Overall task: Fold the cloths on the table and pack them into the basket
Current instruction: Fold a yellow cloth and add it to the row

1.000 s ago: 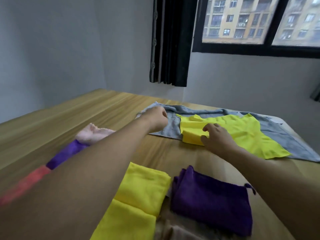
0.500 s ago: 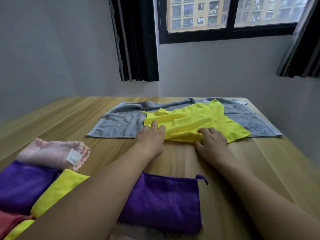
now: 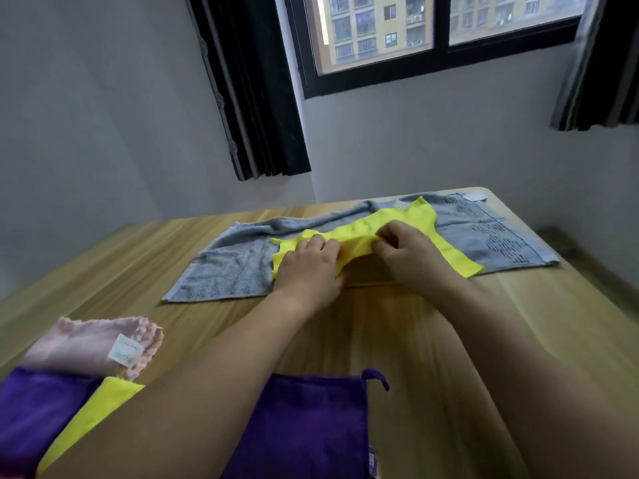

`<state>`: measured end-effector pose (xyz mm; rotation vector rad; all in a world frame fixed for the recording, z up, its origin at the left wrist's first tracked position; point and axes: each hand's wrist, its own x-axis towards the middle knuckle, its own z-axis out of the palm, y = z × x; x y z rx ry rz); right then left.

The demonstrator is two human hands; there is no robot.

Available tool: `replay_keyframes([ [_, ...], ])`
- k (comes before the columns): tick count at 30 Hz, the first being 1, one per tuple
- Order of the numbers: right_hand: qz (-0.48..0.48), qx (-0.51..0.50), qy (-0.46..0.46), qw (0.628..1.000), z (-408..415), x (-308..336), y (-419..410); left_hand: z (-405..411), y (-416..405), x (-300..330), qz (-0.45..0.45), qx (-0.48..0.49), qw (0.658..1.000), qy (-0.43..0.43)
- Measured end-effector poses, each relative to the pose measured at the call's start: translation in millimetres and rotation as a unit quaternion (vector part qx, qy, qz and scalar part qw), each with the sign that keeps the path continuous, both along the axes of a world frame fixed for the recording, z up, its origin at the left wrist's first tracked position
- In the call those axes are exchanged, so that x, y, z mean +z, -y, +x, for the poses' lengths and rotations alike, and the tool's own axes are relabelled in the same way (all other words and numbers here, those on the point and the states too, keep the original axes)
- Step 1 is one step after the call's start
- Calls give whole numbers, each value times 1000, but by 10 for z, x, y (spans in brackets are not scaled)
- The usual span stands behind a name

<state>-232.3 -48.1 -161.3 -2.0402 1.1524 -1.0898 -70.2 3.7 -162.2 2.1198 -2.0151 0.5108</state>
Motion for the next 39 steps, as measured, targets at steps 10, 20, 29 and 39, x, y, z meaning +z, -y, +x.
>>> replay_keyframes([
  [10,-12,-32,-44,998,37,118,-103,-326,-137,945,-166,27,896,-411],
  [20,-8,-79,-67,995,146,76,-230,35,-673,1485,-309,111,729,-600],
  [29,124,91,126,980,146,564,-401,21,-906,1315,-63,59,756,-649],
  [39,62,111,268,955,-26,671,-386,68,-828,1271,-114,13,921,-371],
])
